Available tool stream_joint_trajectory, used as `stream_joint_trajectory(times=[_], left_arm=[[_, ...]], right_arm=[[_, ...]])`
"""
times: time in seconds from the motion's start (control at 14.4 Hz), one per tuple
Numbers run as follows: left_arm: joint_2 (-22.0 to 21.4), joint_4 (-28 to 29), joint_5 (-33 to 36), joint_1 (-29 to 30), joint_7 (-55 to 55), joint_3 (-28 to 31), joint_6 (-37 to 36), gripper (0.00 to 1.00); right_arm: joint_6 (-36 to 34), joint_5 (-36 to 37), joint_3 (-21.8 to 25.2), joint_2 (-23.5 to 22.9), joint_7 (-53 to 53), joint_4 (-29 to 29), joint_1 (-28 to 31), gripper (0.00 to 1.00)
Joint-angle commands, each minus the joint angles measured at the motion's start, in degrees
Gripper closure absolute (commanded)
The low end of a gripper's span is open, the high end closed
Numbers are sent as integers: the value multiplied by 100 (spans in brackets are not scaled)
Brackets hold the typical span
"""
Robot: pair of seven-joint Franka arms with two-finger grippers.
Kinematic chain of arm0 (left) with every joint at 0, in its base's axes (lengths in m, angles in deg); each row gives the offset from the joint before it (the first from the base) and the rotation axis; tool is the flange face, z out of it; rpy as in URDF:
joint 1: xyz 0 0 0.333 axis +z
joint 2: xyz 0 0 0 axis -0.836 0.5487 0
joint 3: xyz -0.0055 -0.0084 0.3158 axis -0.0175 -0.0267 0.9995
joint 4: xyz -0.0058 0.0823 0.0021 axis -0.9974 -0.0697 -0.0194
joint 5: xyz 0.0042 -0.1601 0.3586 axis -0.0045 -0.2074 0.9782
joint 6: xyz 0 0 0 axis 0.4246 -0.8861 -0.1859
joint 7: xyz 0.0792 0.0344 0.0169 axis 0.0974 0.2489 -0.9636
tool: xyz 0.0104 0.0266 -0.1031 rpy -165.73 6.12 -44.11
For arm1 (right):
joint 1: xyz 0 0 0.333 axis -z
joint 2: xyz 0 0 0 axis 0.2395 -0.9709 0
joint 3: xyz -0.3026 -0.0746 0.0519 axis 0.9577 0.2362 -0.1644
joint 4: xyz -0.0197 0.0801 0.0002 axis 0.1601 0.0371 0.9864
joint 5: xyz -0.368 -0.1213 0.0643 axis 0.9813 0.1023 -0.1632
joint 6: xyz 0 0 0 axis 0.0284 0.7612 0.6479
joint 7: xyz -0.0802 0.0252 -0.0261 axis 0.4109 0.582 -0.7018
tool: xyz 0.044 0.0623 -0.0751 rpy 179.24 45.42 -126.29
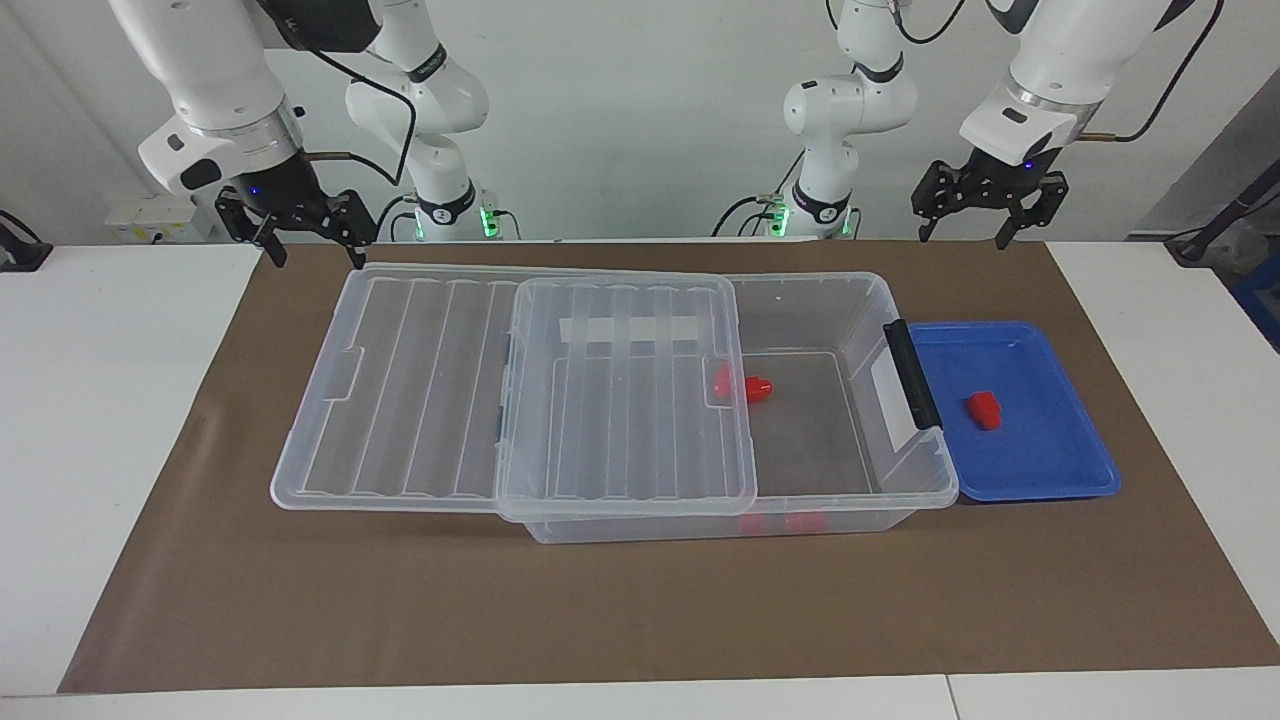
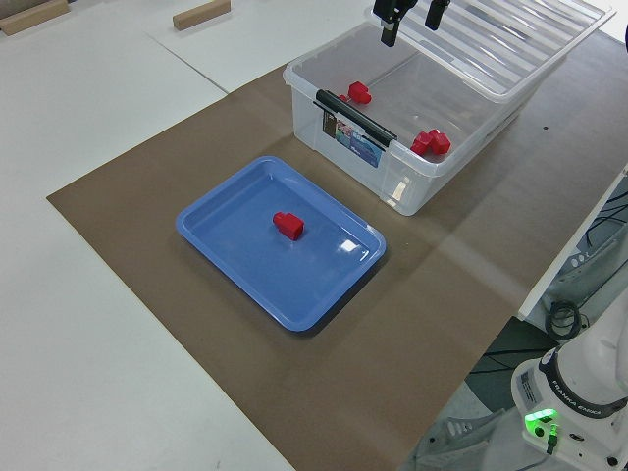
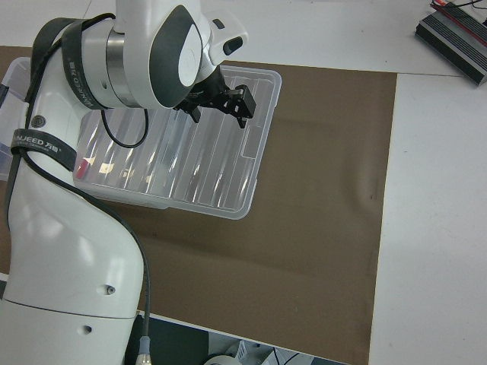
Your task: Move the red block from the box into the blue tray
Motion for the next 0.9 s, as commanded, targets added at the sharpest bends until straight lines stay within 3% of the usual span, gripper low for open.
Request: stream_joint_trajectory(times=[0.0, 0.76, 0.83], left_arm=[[-53, 88, 11, 21, 19, 40, 132, 0], [-53, 88, 11, 82, 2, 31, 150, 0], [-53, 88, 11, 82, 2, 31, 150, 0]], right_arm=[[106, -16, 31, 122, 65, -137, -3, 0], [150, -16, 66, 113, 73, -145, 41, 1], [202, -16, 75, 113, 39, -145, 146, 29]])
